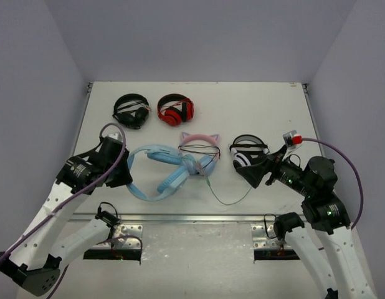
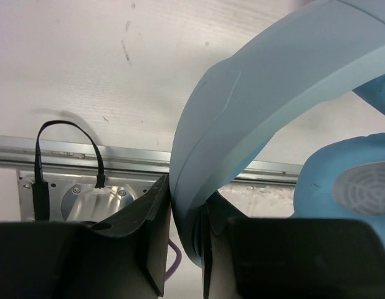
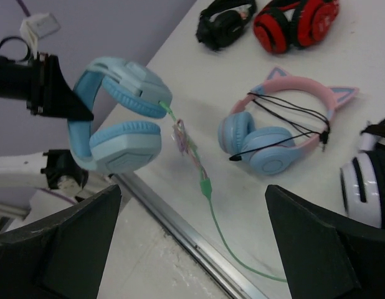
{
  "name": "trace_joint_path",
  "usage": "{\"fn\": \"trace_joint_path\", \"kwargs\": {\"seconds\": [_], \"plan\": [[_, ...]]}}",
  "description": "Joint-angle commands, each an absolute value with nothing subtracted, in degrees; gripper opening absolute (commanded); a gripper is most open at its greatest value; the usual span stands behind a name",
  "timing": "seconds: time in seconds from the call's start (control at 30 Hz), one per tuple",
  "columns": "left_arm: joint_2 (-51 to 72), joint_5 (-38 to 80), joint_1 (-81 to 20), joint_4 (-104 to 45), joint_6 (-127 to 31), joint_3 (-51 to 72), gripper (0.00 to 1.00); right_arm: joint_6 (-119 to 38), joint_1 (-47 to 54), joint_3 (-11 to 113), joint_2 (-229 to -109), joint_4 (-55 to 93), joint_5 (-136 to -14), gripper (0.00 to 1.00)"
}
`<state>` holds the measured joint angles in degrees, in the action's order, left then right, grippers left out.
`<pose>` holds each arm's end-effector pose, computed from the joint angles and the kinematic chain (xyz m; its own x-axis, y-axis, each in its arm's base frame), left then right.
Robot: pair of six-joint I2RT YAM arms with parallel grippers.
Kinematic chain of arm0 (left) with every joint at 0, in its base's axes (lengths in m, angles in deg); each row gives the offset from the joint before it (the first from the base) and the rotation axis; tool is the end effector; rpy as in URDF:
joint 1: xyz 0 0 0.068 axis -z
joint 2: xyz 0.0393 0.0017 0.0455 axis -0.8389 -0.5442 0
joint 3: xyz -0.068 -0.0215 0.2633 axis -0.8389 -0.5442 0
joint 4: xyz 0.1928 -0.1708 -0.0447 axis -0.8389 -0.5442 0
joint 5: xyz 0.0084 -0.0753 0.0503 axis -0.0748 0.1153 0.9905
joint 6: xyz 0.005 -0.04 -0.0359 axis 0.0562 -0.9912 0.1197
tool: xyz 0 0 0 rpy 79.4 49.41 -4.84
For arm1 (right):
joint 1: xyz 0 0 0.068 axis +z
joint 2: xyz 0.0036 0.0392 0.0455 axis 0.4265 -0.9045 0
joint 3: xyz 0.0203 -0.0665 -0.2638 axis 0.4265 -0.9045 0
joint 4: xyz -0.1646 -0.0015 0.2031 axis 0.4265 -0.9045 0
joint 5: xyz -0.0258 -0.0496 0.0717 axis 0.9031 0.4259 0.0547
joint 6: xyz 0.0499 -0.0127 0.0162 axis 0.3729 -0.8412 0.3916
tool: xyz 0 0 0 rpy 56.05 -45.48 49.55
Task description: Wrap the headphones
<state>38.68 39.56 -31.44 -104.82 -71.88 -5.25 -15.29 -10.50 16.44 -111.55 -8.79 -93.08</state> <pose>0.1119 -0.0467 0.3090 -0.8626 -0.2237 -0.4538 -0.1825 0.9741 -0.1333 0.0908 0.0403 0.3307 -0.4970 0.3624 -0.7885 -0.4525 0.6671 0.5918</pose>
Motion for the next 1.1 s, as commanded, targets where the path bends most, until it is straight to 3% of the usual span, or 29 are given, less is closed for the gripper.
{"fn": "trace_joint_path", "kwargs": {"seconds": [0.0, 0.2, 0.33, 0.43, 0.7, 0.73, 0.77, 0.8, 0.9, 1.07], "plan": [[42.1, 36.0, -30.9, -105.6, -70.2, 5.8, 0.00, -15.0, -10.7, 12.3, -113.5, 8.3, -109.4, 0.99], [39.9, 29.8, -30.9, -102.0, -67.8, 18.2, 0.00, -13.9, -10.4, 8.4, -121.8, 24.5, -120.8, 0.99], [37.4, 27.6, -30.9, -99.5, -67.1, 28.5, 0.00, -6.6, -8.6, 1.2, -123.6, 46.0, -126.6, 0.99], [34.6, 27.8, -30.9, -98.5, -66.3, 33.9, 0.00, -8.7, -5.4, -0.9, -124.2, 46.8, -124.6, 0.96], [30.0, 33.3, -30.9, -96.1, -65.4, 41.0, 0.00, -15.5, 3.7, -3.9, -125.7, 45.7, -121.6, 0.63], [28.7, 35.3, -30.9, -96.9, -65.3, 42.1, 0.00, -16.4, 3.7, -4.1, -124.8, 44.4, -120.3, 0.63], [28.1, 35.4, -30.9, -97.1, -64.6, 42.6, 0.00, -16.9, 3.8, -4.0, -123.8, 40.3, -117.4, 0.72], [27.8, 35.0, -30.9, -97.1, -64.3, 42.5, 0.00, -17.5, 3.8, -3.8, -121.5, 38.2, -110.0, 0.74], [27.6, 34.1, -30.9, -95.5, -63.8, 40.9, 0.00, -17.5, 3.7, -2.2, -118.3, 34.9, -102.9, 0.66], [27.9, 33.3, -30.9, -94.4, -63.4, 40.5, 0.00, -13.4, 3.8, 0.8, -120.0, 39.9, -116.7, 0.73]]}}
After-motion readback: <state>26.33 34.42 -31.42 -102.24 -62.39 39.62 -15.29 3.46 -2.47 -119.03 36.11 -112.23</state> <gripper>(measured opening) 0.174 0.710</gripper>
